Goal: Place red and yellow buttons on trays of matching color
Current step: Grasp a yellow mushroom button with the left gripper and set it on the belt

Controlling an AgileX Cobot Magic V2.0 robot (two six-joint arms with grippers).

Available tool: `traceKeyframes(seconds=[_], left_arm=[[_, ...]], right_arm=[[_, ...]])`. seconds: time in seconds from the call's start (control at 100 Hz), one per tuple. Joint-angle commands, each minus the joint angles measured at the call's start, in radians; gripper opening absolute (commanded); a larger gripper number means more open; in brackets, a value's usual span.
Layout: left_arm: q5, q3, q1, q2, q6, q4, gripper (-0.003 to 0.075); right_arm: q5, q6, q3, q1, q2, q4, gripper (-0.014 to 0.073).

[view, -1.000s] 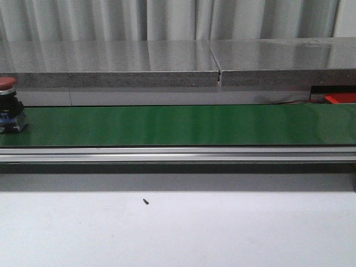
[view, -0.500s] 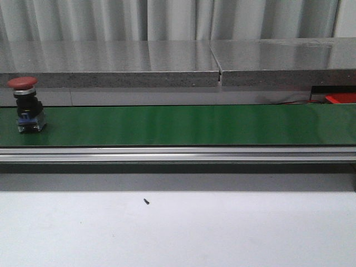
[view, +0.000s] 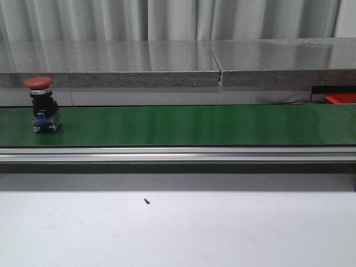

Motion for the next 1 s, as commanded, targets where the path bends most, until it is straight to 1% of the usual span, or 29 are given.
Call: traceKeyframes(seconds=[0.0, 0.25, 0.45, 0.8, 0.99], left_arm=[[0.039, 0.011, -0.025, -0.089, 0.004, 0.022, 0.0221], [0.028, 0.144, -0.042, -0.165, 0.028, 0.038, 0.0221], [0.009, 0.222, -0.042, -0.167, 0.030, 0.038, 0.0221], [0.007, 0.280, -0.042, -0.164, 0.030, 0.036, 0.0223], [0.003, 0.286, -0.042, -0.164, 0.030, 0.029, 0.0223]], right_arm=[[-0.067, -0.008, -0.024, -0.001, -0.001, 0.005, -0.0069], [-0.067, -0.008, -0.024, -0.001, -0.001, 0.005, -0.0069], [-0.067, -0.008, -0.024, -0.001, -0.001, 0.005, -0.0069], [-0.073, -0.008, -0.024, -0.001, -0.001, 0.005, -0.0069], [-0.073, -0.008, -0.024, -0.001, -0.001, 0.006, -0.0069]])
